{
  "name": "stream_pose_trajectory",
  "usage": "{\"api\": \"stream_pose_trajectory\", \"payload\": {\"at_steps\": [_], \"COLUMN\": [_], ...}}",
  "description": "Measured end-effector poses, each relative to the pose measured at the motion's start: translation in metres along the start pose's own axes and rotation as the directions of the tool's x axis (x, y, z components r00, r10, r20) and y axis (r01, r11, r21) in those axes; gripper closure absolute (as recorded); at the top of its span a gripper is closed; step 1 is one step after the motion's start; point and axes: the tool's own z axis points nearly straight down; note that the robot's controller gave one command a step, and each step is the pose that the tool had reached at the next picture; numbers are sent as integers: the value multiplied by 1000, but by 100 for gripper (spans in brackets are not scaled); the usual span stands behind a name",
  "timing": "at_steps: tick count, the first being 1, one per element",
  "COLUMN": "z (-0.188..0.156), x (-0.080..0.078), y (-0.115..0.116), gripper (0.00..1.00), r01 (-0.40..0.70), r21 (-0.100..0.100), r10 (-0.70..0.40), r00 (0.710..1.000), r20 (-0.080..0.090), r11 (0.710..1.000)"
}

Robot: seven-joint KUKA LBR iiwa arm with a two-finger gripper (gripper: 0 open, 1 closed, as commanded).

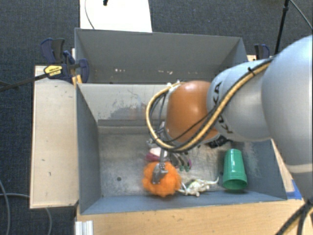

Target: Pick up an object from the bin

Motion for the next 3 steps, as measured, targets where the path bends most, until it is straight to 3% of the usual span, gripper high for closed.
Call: {"api": "stream_pose_trajectory", "payload": {"at_steps": [1,2,3], "z": [22,22,-99], "x": [-9,-9,-4], "y": [-17,-17,-21], "gripper": [100,100,100], "r01": [437,435,408], "r21": [-10,-10,0], "r10": [-437,-435,-408], "r00": [899,900,913], "r20": [-18,-17,-9], "r11": [900,900,913]}}
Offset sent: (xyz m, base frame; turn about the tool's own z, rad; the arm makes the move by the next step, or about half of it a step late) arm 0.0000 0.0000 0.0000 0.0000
